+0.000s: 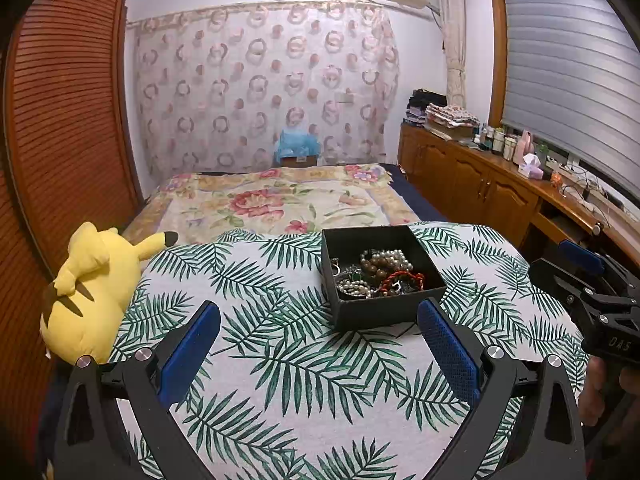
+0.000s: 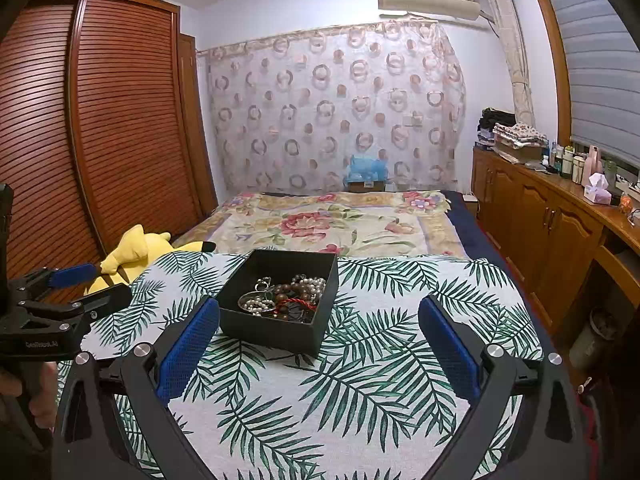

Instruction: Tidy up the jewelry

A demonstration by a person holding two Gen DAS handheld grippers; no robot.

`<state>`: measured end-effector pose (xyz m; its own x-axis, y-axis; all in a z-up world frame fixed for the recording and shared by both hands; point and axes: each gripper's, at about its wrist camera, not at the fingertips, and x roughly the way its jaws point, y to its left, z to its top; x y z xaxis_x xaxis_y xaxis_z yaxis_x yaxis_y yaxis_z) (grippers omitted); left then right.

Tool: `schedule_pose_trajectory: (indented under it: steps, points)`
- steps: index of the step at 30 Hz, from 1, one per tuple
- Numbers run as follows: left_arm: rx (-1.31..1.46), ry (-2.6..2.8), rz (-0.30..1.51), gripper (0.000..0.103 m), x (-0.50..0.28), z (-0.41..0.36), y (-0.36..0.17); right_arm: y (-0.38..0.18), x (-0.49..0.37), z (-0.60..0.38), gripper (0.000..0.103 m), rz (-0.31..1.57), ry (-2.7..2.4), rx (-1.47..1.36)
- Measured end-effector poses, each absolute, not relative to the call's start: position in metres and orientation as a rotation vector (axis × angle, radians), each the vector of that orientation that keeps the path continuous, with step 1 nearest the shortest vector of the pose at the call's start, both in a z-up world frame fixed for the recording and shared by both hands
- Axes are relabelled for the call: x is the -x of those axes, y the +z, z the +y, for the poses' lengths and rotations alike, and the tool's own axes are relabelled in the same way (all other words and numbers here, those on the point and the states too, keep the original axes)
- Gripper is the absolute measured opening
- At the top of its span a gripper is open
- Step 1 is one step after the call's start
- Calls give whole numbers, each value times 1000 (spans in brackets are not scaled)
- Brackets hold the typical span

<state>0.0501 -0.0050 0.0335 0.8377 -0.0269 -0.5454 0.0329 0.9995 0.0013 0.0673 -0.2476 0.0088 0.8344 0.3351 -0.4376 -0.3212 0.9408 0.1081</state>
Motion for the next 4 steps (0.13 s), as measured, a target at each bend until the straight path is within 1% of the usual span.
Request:
schedule_pose_trajectory:
  steps: [4]
  points:
    - [-11, -32, 575, 95, -50, -5, 34, 9, -67, -248, 100, 469, 347, -32]
